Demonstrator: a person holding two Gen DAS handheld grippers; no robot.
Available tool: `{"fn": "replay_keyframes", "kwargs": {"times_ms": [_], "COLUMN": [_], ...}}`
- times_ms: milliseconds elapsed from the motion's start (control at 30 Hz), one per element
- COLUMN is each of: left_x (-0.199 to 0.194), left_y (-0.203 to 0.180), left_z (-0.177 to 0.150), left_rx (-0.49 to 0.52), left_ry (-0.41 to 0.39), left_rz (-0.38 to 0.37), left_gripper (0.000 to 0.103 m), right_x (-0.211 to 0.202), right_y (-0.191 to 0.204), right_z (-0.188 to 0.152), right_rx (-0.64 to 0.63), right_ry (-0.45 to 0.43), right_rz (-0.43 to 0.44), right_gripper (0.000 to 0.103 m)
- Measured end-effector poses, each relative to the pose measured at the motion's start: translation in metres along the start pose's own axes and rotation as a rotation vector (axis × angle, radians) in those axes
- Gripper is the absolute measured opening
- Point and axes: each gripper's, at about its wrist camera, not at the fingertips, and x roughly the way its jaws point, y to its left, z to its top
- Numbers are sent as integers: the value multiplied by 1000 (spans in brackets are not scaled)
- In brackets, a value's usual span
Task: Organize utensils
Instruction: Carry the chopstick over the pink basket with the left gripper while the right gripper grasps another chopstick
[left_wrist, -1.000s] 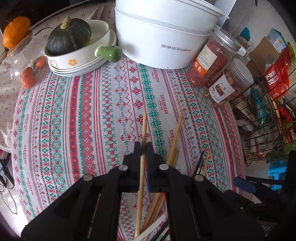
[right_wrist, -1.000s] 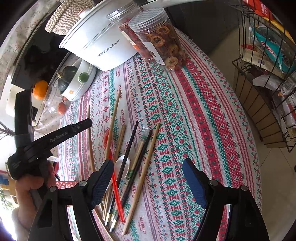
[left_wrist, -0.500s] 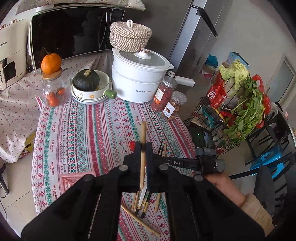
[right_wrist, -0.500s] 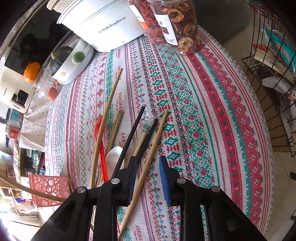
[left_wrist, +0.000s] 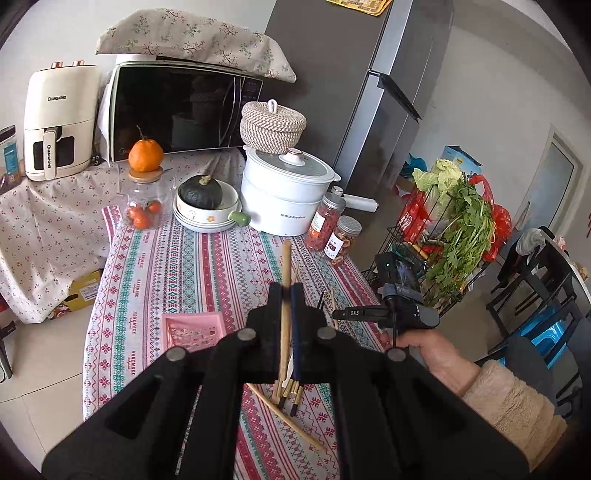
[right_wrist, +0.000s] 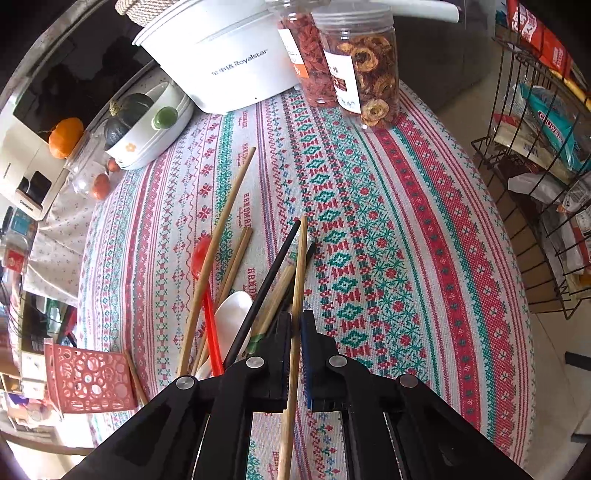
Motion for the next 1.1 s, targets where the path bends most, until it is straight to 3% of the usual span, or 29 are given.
{"fn": "replay_keyframes", "kwargs": {"times_ms": [300, 467, 633, 1000, 1100], "left_x": [-35, -49, -41, -23, -25], "left_y": [9, 11, 28, 63, 64], "left_z": [8, 14, 17, 19, 20], "left_rx": [-47, -11, -8, -88, -92], "left_ry": [-122, -198, -203, -149, -146], "left_rz": [27, 115, 193, 229, 211], "left_gripper": [5, 5, 5, 5, 5], "right_x": [-104, -146, -175, -199, -187], "right_y": [25, 55, 82, 127, 119], "right_z": [-29, -47, -51, -49, -39], "right_rx": [-125, -227, -261, -333, -322], "right_ry": [-206, -323, -407, -448, -417], "right_rz": [86, 96, 157, 316, 291], "right_gripper": [4, 1, 1, 2, 4]}}
